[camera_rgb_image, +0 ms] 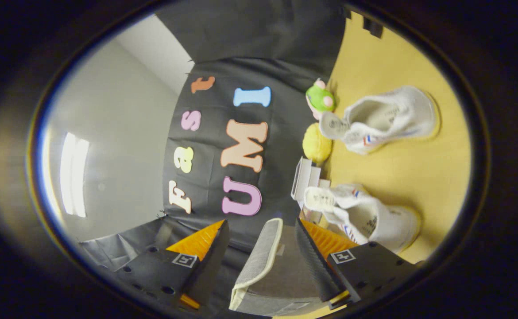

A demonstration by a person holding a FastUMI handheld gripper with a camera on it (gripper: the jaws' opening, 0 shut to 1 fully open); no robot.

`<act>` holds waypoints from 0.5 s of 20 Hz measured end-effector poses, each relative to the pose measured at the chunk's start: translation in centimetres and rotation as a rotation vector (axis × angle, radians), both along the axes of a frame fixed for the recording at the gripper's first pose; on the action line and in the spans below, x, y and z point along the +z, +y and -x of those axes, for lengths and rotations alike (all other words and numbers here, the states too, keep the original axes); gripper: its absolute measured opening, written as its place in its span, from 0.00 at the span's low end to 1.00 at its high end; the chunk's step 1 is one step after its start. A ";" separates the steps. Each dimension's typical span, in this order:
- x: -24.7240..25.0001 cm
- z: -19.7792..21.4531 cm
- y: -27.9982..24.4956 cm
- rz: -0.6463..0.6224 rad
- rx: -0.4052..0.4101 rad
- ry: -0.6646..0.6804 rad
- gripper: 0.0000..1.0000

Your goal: Open the storage box then place both shoes into the box .Put the left shoe in first, then the right shoe, with the right side of both shoes facing outward in a uniform manner.

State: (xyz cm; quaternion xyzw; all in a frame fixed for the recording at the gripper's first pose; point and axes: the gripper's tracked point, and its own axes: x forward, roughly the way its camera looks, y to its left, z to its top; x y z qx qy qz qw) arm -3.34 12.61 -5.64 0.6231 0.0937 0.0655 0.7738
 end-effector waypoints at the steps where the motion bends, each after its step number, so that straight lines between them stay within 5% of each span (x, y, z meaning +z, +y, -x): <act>1: -0.6 0.1 1.1 -0.042 0.014 0.024 0.87; 10: 0.2 -1.1 6.0 -0.163 0.087 0.029 0.30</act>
